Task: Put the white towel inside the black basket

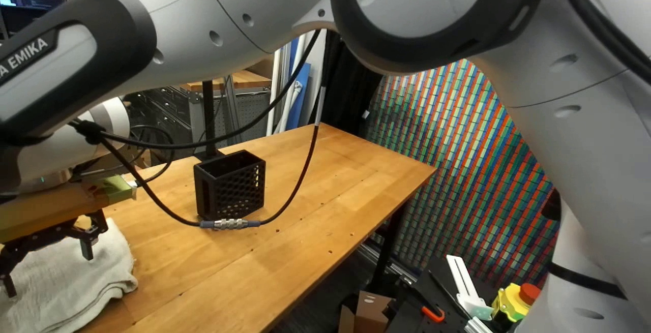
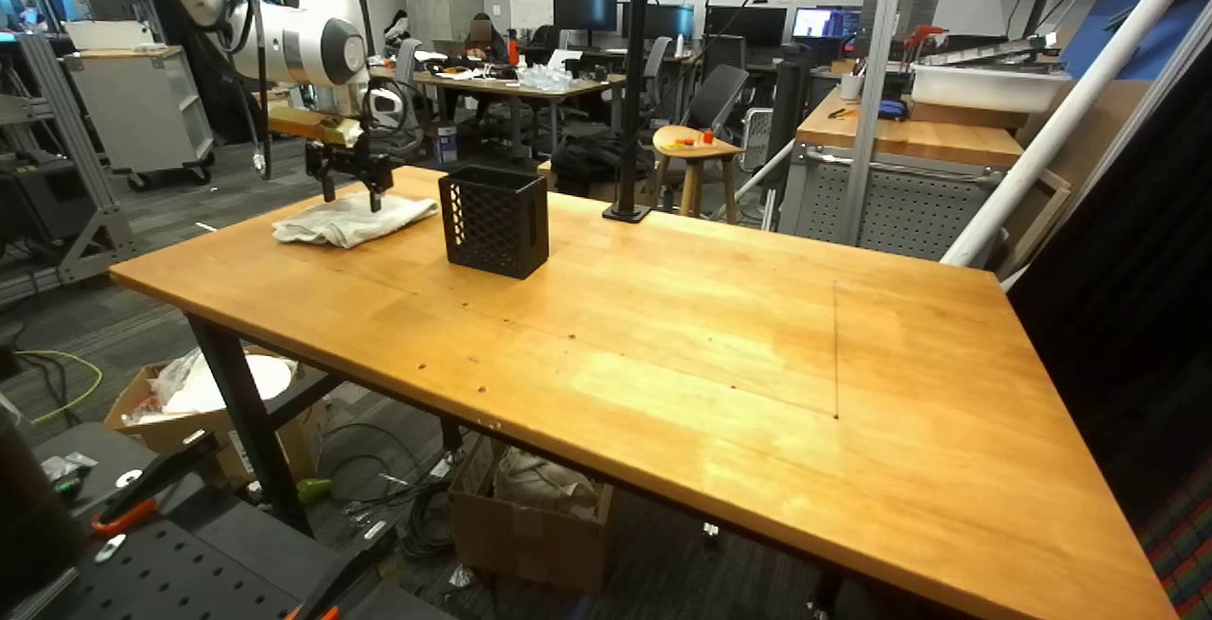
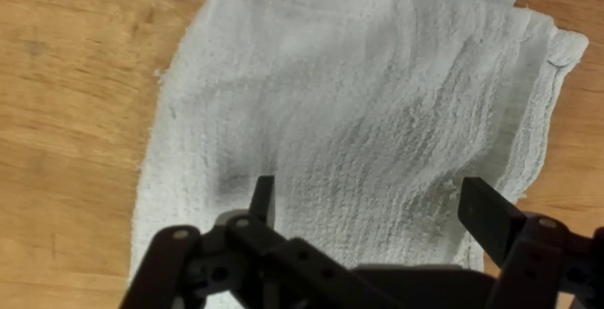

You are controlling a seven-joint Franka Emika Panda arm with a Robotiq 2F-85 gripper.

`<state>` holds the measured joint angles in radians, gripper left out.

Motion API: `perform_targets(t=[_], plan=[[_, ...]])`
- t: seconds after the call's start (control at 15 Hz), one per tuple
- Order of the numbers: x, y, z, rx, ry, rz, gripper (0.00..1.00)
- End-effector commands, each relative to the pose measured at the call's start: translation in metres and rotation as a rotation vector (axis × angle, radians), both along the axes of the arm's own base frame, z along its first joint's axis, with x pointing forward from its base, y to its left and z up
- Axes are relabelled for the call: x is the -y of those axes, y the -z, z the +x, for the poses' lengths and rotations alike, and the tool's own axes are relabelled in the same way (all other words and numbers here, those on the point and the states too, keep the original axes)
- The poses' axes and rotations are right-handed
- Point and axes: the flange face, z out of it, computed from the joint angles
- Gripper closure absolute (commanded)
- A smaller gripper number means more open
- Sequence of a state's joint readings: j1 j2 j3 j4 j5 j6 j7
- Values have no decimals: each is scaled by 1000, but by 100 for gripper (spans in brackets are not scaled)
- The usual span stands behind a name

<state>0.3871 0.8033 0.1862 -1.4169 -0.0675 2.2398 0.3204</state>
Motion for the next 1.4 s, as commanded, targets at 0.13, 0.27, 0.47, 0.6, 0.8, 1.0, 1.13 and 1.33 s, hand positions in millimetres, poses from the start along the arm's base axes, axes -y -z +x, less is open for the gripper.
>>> perform_targets(t=[0.13,0.27,0.47,0.6,0.8,1.0,1.13,1.33], plan=[[10,33,0,-3,-50,-27,0],[11,46,-1,-23,-69,-16,0],[11,55,-2,-40,-78,22,34],[17,53,-4,-47,-73,8,51],[29,38,-4,-41,-51,-17,72],[41,22,-2,-35,-44,-44,95],[53,5,-1,-29,-28,-66,100],[77,-30,-2,-13,6,-115,100]])
